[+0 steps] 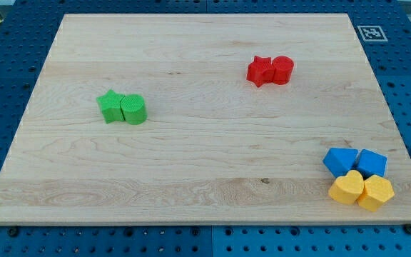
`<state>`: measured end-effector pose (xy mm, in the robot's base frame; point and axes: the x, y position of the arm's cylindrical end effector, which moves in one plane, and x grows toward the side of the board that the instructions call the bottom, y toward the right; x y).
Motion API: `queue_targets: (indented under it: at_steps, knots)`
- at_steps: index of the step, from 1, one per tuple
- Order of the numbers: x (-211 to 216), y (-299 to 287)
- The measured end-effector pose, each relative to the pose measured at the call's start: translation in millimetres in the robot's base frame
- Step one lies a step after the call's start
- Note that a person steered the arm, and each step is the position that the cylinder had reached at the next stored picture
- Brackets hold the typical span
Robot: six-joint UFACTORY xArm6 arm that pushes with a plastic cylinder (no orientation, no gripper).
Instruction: Push the group of blocks up a bit
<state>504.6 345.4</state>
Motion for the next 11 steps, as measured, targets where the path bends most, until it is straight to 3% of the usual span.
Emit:
queue_targets:
  at_steps: [1,4,6,11]
  knots:
    - [0.2,0.1]
    - [109.7,-32.6]
    - [104.9,-105.1]
    - [98.7,-131.2]
